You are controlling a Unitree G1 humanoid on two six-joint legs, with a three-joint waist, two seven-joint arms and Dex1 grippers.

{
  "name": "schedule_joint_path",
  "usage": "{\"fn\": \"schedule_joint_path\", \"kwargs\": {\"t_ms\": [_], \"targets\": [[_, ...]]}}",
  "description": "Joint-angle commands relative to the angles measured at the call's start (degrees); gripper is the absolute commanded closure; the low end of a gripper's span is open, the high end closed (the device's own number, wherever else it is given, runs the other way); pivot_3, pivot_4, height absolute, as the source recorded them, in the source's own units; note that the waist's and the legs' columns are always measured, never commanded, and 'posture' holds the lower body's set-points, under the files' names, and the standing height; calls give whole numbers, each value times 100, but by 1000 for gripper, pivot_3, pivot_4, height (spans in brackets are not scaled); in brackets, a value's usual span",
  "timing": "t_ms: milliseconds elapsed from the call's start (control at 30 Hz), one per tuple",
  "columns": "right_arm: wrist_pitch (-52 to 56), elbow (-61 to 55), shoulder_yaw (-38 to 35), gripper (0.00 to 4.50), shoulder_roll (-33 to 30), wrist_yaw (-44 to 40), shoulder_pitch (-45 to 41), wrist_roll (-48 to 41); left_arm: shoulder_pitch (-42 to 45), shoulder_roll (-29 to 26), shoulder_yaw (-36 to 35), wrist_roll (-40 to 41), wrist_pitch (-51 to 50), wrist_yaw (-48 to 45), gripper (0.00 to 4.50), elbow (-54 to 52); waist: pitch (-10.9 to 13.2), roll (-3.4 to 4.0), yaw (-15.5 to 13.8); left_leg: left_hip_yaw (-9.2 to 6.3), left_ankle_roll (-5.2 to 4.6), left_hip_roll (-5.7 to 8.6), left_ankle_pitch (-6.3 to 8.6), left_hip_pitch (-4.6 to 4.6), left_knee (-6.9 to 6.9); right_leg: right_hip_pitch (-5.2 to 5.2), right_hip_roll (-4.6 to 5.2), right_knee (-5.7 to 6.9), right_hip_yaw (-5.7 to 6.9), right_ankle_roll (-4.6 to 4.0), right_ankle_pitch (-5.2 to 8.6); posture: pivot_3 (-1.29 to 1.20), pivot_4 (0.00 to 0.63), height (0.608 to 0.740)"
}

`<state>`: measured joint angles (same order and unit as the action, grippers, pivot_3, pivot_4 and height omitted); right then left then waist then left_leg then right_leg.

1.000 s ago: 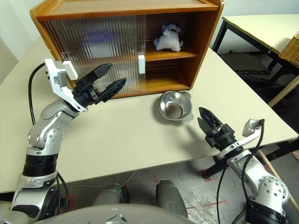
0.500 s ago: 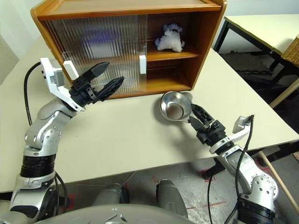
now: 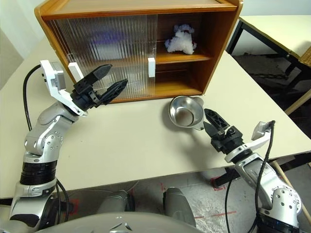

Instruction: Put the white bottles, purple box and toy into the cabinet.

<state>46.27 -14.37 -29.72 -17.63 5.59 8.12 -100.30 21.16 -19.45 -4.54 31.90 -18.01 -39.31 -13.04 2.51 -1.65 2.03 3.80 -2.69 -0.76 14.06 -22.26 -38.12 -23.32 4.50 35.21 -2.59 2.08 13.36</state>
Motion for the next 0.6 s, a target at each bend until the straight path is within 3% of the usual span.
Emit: {"fn": "schedule_joint_path", "kwargs": {"t_ms": [33,600], "targets": [[-66,209,-50,41,-106,-201,170,-1,17,22,44,5,27,-19,0,1,0,-1,2,0,0,0,0,0,0,0,0,0,0,-1,0,-11,12,740],[77,995,319,41,-67,-850,99,924,-7,-55,29,9,-13,-47,0,-73,-1,-4,-1,2,0,1,0,0,-2,1,0,0,-1,-1,-1,5,5,740]]}}
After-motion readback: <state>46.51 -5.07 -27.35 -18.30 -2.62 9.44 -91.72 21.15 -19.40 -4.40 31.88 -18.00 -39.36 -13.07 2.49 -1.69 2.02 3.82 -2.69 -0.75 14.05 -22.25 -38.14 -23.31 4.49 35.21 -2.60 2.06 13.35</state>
